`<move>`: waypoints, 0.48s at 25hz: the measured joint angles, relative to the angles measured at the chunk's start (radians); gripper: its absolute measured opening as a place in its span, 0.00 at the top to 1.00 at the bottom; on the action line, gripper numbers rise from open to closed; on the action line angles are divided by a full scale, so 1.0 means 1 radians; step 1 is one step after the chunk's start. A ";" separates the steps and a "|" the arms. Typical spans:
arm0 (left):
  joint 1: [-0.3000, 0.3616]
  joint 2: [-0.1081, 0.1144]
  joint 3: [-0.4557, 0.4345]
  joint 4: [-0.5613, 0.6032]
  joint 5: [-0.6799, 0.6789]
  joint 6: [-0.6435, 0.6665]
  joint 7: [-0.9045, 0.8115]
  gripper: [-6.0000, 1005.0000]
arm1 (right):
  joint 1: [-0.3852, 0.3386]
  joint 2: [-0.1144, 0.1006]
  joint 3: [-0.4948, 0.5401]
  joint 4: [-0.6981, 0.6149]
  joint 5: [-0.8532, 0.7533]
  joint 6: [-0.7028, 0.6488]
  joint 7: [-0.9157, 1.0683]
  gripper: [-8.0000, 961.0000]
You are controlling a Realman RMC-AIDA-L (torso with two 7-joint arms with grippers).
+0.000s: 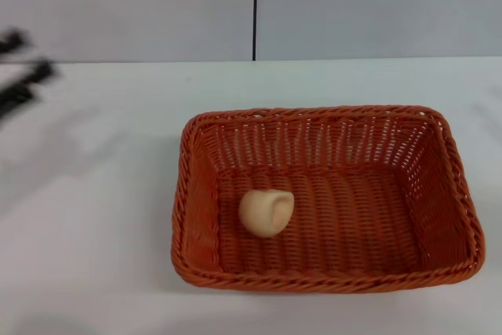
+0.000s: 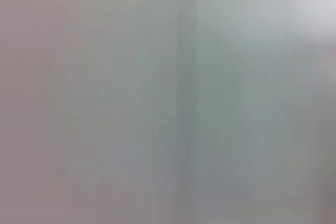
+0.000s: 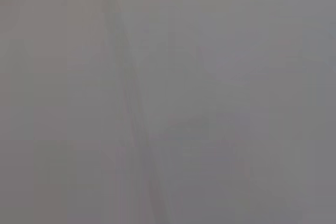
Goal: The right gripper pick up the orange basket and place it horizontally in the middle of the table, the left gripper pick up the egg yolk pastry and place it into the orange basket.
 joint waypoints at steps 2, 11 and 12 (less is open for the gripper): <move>0.019 0.007 -0.150 -0.005 -0.001 -0.032 -0.001 0.42 | -0.009 -0.003 0.068 0.026 -0.020 -0.049 0.004 0.38; 0.062 0.000 -0.552 -0.010 -0.006 -0.167 -0.016 0.18 | -0.021 0.002 0.383 0.140 -0.072 -0.261 -0.110 0.38; 0.062 0.000 -0.552 -0.010 -0.006 -0.167 -0.016 0.18 | -0.021 0.002 0.383 0.140 -0.072 -0.261 -0.110 0.38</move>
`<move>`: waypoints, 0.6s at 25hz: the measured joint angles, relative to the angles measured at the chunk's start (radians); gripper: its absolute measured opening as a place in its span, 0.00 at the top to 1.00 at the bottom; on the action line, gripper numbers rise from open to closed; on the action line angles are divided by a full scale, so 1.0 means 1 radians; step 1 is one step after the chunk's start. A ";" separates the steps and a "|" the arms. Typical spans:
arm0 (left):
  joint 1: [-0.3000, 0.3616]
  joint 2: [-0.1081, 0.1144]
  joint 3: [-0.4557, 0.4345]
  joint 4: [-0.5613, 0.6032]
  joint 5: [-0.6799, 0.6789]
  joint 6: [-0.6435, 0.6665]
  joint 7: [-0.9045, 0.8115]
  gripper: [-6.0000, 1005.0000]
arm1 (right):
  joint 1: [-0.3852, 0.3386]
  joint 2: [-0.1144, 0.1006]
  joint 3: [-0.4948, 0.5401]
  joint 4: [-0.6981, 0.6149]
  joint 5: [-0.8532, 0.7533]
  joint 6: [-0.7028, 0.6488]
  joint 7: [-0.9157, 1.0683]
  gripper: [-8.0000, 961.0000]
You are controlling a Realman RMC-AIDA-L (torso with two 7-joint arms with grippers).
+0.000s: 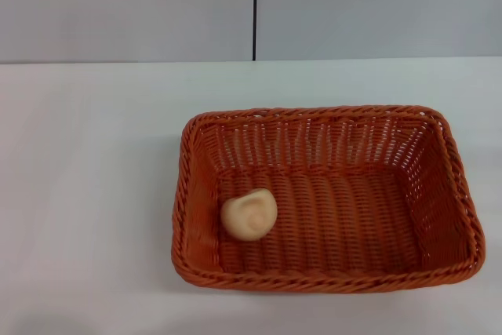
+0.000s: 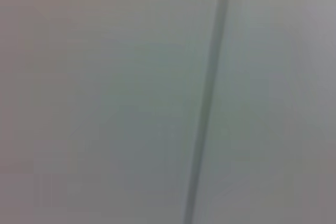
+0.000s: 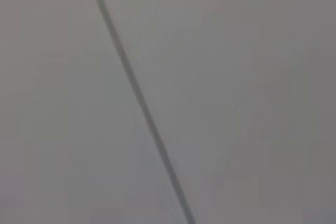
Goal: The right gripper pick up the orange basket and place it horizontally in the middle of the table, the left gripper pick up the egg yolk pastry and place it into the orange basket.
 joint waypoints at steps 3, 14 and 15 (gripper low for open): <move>0.000 -0.008 -0.058 -0.003 0.000 -0.044 -0.004 0.18 | 0.004 -0.001 0.008 0.005 -0.001 -0.061 -0.013 0.38; -0.012 -0.011 -0.082 -0.192 -0.034 -0.199 0.275 0.18 | 0.099 -0.005 0.001 0.090 -0.087 -0.254 -0.275 0.38; -0.012 -0.011 -0.082 -0.192 -0.034 -0.199 0.275 0.18 | 0.099 -0.005 0.001 0.090 -0.087 -0.254 -0.275 0.38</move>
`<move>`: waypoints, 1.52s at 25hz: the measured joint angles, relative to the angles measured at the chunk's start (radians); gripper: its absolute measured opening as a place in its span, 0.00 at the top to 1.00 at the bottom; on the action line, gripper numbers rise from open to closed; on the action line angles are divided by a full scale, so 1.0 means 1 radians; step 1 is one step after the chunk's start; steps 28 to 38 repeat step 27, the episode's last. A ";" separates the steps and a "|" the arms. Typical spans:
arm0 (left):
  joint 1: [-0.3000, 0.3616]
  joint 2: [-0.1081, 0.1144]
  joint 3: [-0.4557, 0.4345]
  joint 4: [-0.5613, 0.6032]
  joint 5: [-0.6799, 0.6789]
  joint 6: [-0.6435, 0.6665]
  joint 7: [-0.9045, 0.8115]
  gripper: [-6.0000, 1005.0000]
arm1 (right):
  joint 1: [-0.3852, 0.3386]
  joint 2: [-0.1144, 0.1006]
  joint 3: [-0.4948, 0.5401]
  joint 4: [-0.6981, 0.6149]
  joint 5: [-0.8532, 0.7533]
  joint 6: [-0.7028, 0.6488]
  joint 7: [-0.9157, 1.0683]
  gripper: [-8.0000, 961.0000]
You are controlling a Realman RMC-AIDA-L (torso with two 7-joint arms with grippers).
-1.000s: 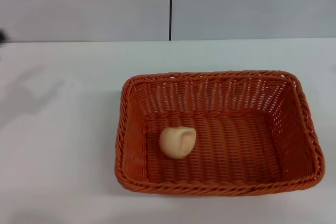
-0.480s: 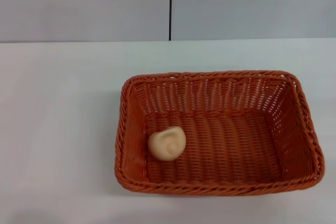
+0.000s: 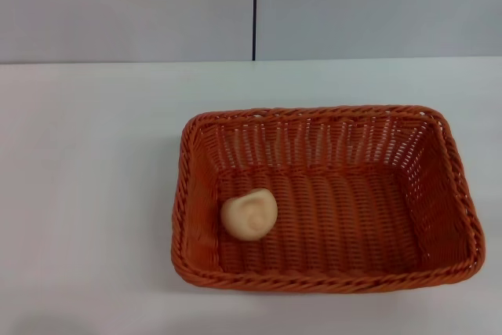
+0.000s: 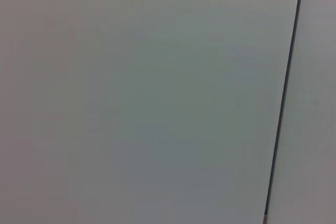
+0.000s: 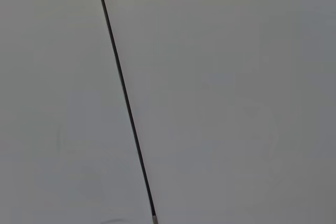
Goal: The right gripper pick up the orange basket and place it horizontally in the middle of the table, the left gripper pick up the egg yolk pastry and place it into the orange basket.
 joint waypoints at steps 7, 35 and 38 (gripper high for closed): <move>0.016 0.000 -0.005 -0.003 -0.011 0.002 0.011 0.19 | 0.040 -0.011 0.000 0.009 -0.032 -0.017 -0.002 0.38; 0.023 -0.001 -0.007 -0.006 -0.018 -0.019 0.022 0.19 | 0.046 -0.003 0.002 0.006 -0.041 -0.017 -0.024 0.38; 0.023 -0.001 -0.007 -0.006 -0.018 -0.019 0.022 0.19 | 0.046 -0.003 0.002 0.006 -0.041 -0.017 -0.024 0.38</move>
